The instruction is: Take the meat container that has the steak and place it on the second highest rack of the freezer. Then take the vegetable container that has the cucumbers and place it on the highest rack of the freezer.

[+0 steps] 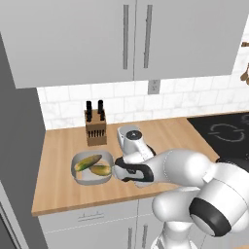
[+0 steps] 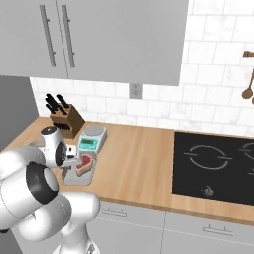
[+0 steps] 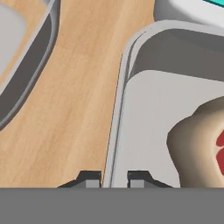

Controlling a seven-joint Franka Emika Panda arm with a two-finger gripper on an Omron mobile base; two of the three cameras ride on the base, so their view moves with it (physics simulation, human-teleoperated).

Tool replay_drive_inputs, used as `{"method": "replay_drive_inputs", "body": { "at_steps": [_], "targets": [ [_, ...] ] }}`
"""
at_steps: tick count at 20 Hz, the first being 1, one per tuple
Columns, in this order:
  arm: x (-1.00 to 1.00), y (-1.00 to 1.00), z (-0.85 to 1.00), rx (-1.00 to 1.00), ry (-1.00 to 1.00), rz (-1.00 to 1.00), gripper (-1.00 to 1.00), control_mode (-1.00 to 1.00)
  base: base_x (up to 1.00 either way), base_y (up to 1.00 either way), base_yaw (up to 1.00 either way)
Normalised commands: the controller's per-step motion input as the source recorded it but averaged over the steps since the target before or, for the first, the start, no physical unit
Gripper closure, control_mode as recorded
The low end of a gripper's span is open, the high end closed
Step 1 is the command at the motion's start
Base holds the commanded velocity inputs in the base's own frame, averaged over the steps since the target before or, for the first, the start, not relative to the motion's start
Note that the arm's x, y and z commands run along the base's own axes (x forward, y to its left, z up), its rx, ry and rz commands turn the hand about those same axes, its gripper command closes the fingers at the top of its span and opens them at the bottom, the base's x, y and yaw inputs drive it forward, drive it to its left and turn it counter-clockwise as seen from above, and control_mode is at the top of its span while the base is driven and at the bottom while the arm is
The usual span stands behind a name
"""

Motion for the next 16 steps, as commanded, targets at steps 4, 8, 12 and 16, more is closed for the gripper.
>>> {"method": "replay_drive_inputs", "body": {
  "at_steps": [4,8,12,16],
  "targets": [
    [-0.09,-0.01,0.0,0.0,0.0,0.02,1.0,-1.0,0.0,0.0,0.0],
    [0.0,-0.18,0.34,0.0,0.0,0.08,1.0,-1.0,0.0,0.0,0.0],
    [0.0,-0.3,0.77,0.0,0.0,0.1,1.0,-1.0,0.0,0.0,0.0],
    [-0.04,-0.37,0.71,0.0,0.0,0.13,1.0,-1.0,0.0,0.0,0.0]
  ]
}}
